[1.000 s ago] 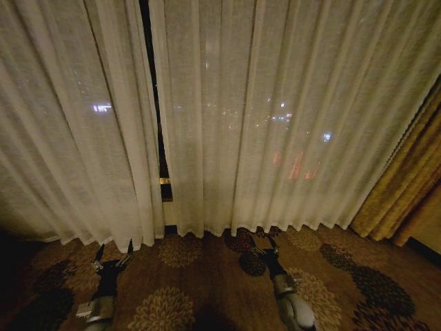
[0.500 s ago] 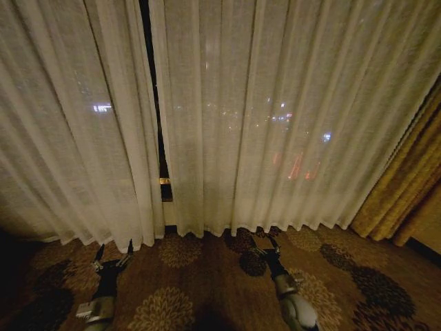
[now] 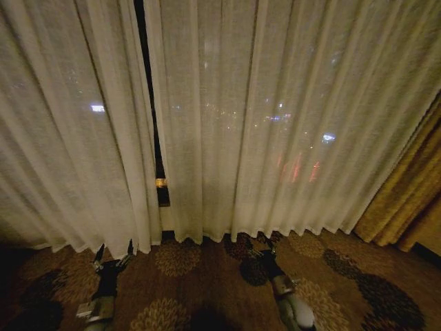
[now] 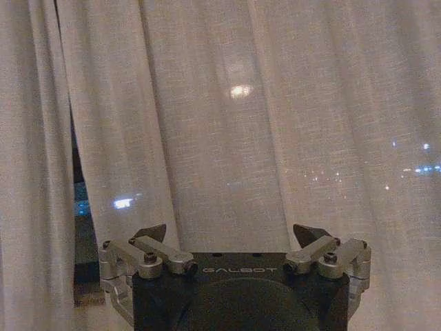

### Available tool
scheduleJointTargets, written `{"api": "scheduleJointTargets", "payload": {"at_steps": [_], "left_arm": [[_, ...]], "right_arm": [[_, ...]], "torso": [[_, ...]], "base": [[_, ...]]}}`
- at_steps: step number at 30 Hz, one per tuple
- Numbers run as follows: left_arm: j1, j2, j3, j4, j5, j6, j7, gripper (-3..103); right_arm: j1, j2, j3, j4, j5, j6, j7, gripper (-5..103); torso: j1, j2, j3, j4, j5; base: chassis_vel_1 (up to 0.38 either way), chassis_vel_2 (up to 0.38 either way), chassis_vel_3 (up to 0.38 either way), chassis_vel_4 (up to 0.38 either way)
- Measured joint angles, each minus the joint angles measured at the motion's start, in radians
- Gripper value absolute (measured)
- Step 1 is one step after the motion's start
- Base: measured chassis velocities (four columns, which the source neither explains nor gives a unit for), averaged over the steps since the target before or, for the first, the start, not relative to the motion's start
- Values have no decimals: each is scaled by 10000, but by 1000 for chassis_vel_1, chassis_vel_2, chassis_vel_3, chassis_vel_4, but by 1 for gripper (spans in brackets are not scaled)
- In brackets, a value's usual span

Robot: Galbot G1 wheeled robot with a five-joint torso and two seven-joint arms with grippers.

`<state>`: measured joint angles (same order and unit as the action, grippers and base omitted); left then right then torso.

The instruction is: Open the curtains by pulling them apart, changing their state from closed to fully open.

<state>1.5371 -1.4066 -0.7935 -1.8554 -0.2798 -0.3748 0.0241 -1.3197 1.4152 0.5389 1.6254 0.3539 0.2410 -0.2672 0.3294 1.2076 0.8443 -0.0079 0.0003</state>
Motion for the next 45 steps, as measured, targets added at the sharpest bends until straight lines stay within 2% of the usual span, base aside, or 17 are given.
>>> {"api": "scheduleJointTargets", "payload": {"at_steps": [24, 30, 34, 45], "left_arm": [[-1, 1, -2, 0, 0, 0, -1, 100], [-5, 1, 2, 0, 0, 0, 0, 100], [1, 1, -1, 0, 0, 0, 0, 100], [0, 0, 0, 0, 0, 0, 0, 100]], "right_arm": [[-86, -20, -81, 171, 130, 292, -277, 100], [74, -87, -129, 221, 342, 475, -284, 100], [203, -166, -123, 247, 47, 330, -275, 100], [355, -203, -300, 261, 78, 129, -244, 100]], "torso": [[6, -4, 3, 1, -5], [13, -7, 5, -3, -5], [-12, 5, -5, 0, -3], [3, -3, 2, -1, -3]], "base": [[-297, 346, 309, -343], [-110, 107, 73, -75], [0, 0, 0, 0], [-16, 19, 21, -22]]}}
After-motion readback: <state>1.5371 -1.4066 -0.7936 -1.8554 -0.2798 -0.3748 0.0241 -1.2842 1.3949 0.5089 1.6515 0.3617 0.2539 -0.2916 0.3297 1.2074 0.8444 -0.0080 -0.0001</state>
